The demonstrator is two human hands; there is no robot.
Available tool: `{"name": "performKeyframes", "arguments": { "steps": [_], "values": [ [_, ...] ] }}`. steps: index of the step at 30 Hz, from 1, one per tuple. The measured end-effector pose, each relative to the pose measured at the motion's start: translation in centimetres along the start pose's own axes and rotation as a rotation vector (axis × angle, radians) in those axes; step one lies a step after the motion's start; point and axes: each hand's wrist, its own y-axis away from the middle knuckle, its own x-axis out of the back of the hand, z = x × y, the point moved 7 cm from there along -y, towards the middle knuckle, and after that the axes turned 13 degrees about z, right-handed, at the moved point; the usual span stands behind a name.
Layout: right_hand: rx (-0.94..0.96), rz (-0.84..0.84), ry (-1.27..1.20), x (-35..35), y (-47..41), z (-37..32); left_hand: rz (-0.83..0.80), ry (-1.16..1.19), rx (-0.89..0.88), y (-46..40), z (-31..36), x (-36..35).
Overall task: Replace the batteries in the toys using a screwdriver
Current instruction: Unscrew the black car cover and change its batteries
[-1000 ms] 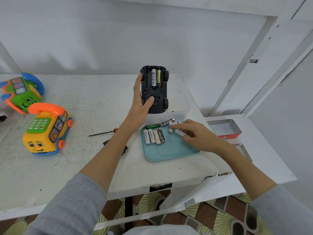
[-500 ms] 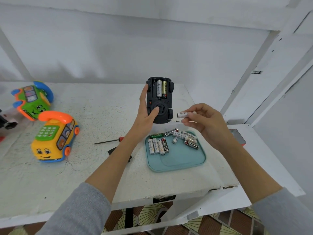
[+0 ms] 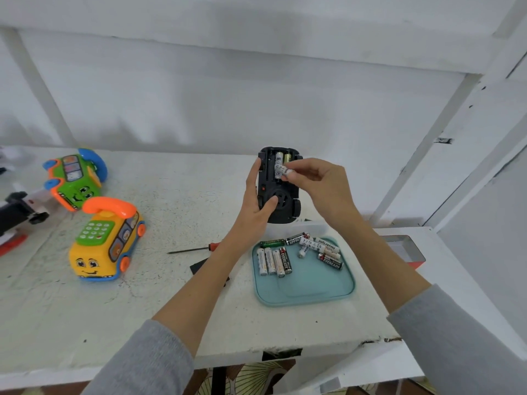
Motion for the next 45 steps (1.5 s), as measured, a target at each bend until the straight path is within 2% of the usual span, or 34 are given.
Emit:
{"name": "performKeyframes", "arguments": {
  "steps": [6,10,12,16,23,28,34,45],
  "values": [
    [0.106,-0.011,0.179,-2.2,-0.9,-0.3,0.006,0.019,0.027,0.1,0.2,-0.1],
    [0.437,-0.019,0.45,-3.4,-0.8,-1.3,0.003,0.022,0.046,0.2,0.4,-0.3],
    [0.489,-0.002,0.481,-3.6,-0.8,-1.2,0.004,0.021,0.048,0.2,0.4,-0.3],
    [0.484,-0.006,0.487,-3.6,-1.1,-0.8,-0.002,-0.04,0.009,0.1,0.5,-0.2],
    [0.583,-0.04,0.512,-4.1,-1.1,-0.7,-0.008,-0.063,0.008,0.1,0.4,-0.2],
    [0.534,-0.017,0.52,-3.8,-1.9,-0.8,-0.004,-0.059,0.019,0.1,0.5,-0.3],
    [0.463,-0.107,0.548,-4.1,-2.2,-1.1,-0.002,-0.05,0.018,0.1,0.4,-0.2],
    [0.438,-0.067,0.714,-4.8,-1.8,-0.5,-0.016,-0.163,0.024,-0.1,-0.3,-0.2]
  ]
}}
